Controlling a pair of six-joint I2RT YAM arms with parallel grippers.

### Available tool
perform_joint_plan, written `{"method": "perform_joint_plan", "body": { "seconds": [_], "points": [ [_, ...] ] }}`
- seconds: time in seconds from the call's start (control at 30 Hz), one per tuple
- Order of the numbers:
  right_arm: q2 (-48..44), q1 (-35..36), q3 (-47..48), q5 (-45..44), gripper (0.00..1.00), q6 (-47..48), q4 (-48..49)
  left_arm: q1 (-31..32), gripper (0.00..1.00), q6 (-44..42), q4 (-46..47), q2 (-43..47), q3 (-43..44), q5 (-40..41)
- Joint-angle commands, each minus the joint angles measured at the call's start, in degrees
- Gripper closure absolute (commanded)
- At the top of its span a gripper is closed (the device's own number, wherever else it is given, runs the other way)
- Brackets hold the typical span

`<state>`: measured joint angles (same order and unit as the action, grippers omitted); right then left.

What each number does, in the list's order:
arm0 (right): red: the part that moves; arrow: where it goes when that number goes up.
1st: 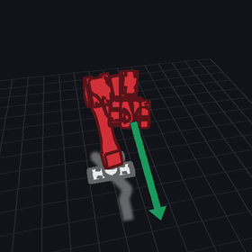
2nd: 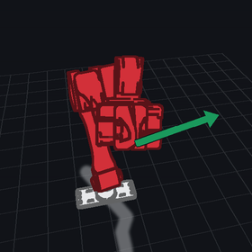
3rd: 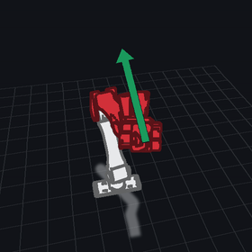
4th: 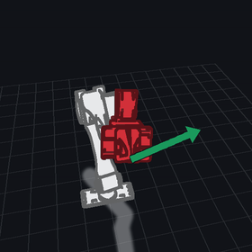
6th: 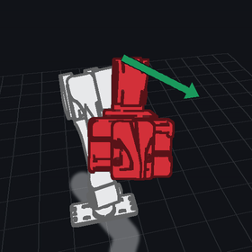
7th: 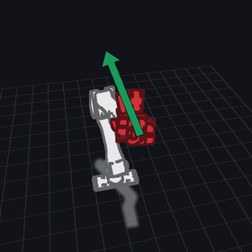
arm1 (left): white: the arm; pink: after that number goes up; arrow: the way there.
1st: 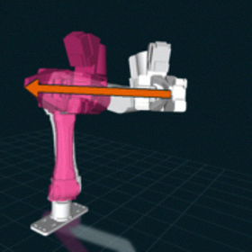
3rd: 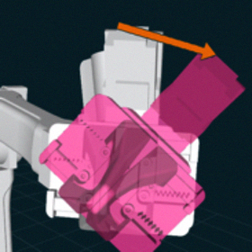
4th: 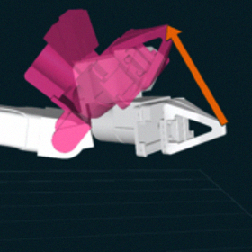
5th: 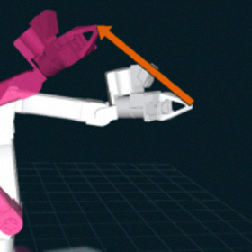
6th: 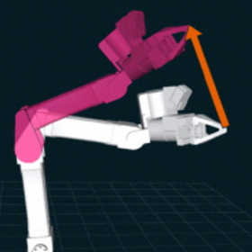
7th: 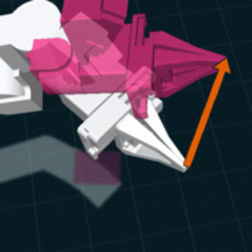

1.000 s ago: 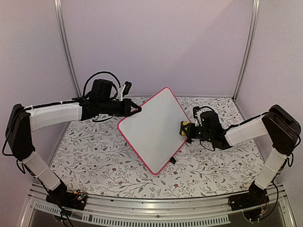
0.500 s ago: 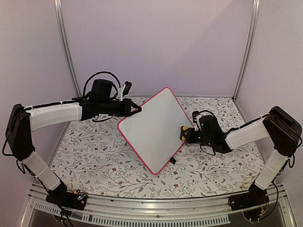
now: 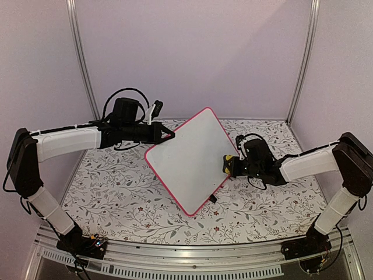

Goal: Erase the whiteboard
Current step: Erase the whiteboard at the center of the board.

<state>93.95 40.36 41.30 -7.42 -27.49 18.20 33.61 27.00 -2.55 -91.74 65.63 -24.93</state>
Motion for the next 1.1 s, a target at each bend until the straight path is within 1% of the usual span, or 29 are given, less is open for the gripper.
{"method": "perform_joint_plan", "body": {
  "seconds": [0.0,0.13,0.23,0.37,0.67,1.07],
  "points": [
    [-3.66,-2.26,4.60,-2.71,0.92,2.56,-3.00,0.87,1.00,-5.25,-4.45,-1.46,-1.10,-0.05],
    [-4.26,-3.24,8.65,-3.86,0.91,4.72,-5.63,0.86,1.00,-5.30,-4.48,-1.66,-1.03,-0.12],
    [-2.87,-3.88,10.95,-5.39,0.91,6.71,-6.84,0.85,1.00,-5.29,-4.47,-1.80,-0.90,-0.38],
    [0.63,-5.37,11.78,-4.39,0.91,7.38,-6.34,0.92,1.00,-5.29,-4.44,-1.65,-0.98,-0.38],
    [6.59,-6.86,7.01,0.55,0.92,5.23,0.53,0.90,1.00,-5.27,-4.48,-1.75,-1.03,-0.37],
    [6.63,-6.87,-0.77,11.04,0.93,1.13,7.67,0.85,1.00,-5.26,-4.48,-1.95,-0.94,-0.56]
  ]
}}
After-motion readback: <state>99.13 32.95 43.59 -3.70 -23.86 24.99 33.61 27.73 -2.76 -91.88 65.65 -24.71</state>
